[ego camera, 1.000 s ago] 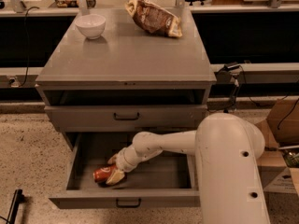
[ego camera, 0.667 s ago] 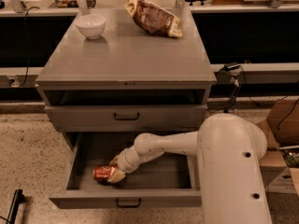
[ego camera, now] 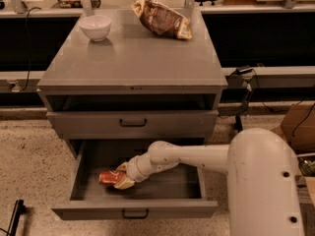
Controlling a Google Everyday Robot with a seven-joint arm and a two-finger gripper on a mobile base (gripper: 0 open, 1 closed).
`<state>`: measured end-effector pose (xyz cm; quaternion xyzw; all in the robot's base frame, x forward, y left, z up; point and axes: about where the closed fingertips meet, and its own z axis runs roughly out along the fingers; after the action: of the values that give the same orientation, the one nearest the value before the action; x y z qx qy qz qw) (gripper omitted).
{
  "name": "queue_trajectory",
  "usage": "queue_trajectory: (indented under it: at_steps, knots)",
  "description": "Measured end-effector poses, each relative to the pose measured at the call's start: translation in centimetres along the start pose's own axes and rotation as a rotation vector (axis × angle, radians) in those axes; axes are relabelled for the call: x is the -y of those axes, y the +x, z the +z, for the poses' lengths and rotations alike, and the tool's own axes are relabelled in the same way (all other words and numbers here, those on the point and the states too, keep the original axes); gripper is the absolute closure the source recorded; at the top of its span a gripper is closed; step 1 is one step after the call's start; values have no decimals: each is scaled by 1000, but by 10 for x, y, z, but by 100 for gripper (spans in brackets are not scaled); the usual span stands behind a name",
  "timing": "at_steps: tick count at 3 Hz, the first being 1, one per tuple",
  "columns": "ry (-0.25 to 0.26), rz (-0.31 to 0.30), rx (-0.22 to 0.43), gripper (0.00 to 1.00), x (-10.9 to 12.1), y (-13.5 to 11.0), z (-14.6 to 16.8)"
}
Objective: Pick coke can from middle drawer and place on counter
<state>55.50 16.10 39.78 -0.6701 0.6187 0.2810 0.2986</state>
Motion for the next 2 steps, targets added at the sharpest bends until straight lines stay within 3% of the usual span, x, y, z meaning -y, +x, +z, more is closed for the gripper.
queue_trajectory:
  at_steps: [1,2]
  knots:
    - [-7,-95,102,100,-7,-37,-40]
    - [-45,-197,193,100,-26,-74,-88]
